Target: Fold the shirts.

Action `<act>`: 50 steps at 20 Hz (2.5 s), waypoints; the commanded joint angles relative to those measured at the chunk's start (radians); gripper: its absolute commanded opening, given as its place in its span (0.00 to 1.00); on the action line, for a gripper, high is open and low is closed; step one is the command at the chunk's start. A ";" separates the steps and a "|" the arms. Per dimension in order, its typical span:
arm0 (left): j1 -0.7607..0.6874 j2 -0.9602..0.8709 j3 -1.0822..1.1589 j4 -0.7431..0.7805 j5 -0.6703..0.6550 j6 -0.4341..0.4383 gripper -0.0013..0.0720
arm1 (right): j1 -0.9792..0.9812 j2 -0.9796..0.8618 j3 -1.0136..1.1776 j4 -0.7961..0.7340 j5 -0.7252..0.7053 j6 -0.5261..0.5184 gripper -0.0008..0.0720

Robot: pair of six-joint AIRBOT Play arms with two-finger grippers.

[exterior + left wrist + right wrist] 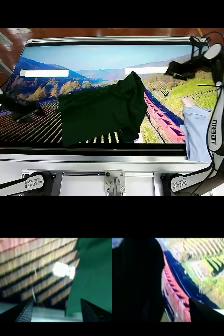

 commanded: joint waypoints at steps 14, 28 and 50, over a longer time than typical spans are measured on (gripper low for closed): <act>0.107 0.146 -0.647 -0.449 0.238 0.204 0.93 | -0.184 0.028 -0.249 0.217 0.248 -0.064 0.83; -0.083 0.056 -0.645 -0.449 0.389 0.137 0.06 | -0.122 0.028 -0.498 0.095 0.246 -0.080 0.89; -0.081 0.174 -0.469 -0.434 0.360 0.216 0.06 | 0.190 0.122 -0.815 0.455 -0.109 -0.183 0.09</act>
